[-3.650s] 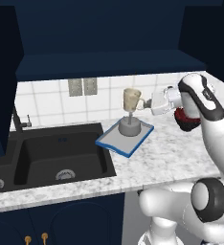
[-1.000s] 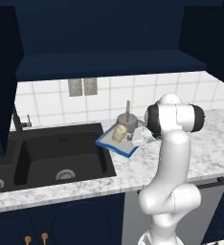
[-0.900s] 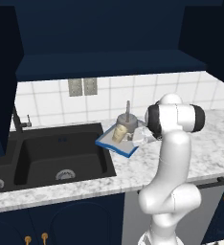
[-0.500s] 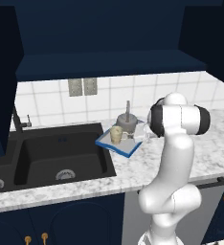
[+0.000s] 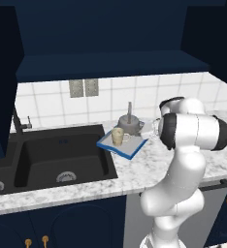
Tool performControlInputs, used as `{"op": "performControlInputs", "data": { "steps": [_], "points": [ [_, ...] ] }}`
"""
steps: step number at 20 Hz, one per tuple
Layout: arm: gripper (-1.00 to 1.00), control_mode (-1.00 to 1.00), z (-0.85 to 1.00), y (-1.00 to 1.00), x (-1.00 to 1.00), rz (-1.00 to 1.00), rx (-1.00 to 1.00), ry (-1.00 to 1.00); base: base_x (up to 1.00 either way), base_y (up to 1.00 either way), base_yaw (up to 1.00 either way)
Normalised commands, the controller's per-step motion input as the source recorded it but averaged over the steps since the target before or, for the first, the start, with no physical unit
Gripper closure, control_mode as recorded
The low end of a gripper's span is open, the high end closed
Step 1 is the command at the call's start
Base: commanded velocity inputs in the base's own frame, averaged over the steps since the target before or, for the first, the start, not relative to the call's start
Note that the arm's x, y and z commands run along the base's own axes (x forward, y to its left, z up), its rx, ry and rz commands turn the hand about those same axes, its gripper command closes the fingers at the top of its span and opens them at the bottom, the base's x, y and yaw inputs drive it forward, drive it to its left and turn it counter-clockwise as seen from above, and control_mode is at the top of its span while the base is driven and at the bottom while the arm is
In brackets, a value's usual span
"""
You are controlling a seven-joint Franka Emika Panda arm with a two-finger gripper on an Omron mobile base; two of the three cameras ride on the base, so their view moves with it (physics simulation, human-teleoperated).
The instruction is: Pick the kettle from the counter and place it on the tray. Then pick the mug from the cabinet and place it on the tray. Then close the cabinet doors.
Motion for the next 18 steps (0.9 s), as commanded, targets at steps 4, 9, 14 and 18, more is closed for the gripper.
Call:
{"op": "performControlInputs", "data": {
  "steps": [4,9,14,18],
  "points": [
    [-1.00,-1.00,0.00,0.00,-0.01,0.00,0.00,0.01,0.00,0.00,0.00],
    [-1.00,-1.00,0.20,-0.26,-0.39,-0.25,0.04,0.00,0.00,0.00,0.00],
    [-1.00,-1.00,0.45,-0.43,-0.49,-0.28,0.19,-0.03,0.00,0.00,0.00],
    [-1.00,-1.00,0.55,-0.56,-0.45,-0.22,0.22,-0.02,0.00,0.00,0.00]
  ]
}}
